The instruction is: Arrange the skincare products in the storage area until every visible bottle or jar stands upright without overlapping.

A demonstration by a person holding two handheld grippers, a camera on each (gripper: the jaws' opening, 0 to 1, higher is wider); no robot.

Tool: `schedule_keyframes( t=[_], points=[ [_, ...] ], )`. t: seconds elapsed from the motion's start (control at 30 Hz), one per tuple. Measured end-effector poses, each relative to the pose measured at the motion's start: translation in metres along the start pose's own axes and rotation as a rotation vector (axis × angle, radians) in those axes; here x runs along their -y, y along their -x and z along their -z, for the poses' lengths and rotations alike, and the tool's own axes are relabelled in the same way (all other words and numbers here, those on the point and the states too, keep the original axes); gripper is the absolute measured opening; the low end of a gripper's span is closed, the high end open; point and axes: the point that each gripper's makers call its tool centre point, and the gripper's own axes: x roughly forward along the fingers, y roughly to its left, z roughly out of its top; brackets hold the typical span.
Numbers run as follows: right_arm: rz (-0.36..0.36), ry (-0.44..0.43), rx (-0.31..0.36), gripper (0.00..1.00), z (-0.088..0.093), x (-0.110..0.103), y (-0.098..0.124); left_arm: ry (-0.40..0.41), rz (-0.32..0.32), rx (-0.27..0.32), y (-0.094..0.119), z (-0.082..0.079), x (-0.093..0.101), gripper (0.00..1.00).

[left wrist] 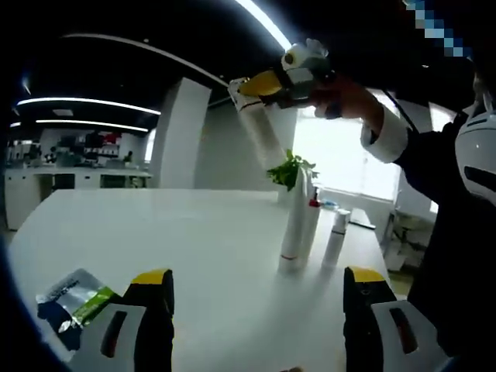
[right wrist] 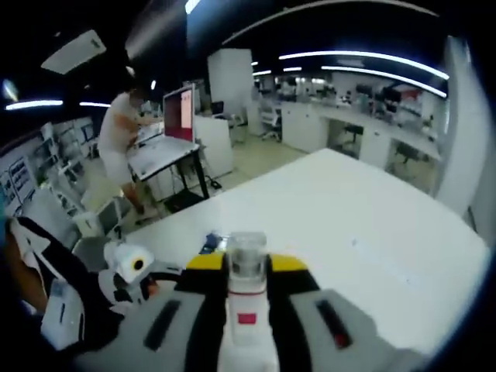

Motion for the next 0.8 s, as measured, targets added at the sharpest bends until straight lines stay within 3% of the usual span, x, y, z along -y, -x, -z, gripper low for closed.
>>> schedule_keyframes(
  t=[0.37, 0.5, 0.67, 0.77, 0.8],
  points=[
    [0.029, 0.053, 0.134, 0.17, 0.003, -0.016, 0.034, 0.009, 0.03, -0.009, -0.007, 0.002, 0.009, 0.92],
    [0.026, -0.014, 0.223, 0.17, 0.001, -0.02, 0.05, -0.003, 0.029, -0.016, -0.008, 0.001, 0.01, 0.92],
    [0.093, -0.011, 0.285, 0.17, 0.007, -0.017, 0.07, -0.019, 0.034, -0.014, -0.01, -0.003, 0.013, 0.91],
    [0.088, -0.028, 0.329, 0.17, 0.011, -0.018, 0.082, -0.019, 0.036, -0.02, -0.012, -0.001, 0.014, 0.91],
    [0.094, -0.059, 0.376, 0.17, 0.009, -0.016, 0.088, -0.017, 0.037, -0.021, -0.013, -0.001, 0.014, 0.91]
  ],
)
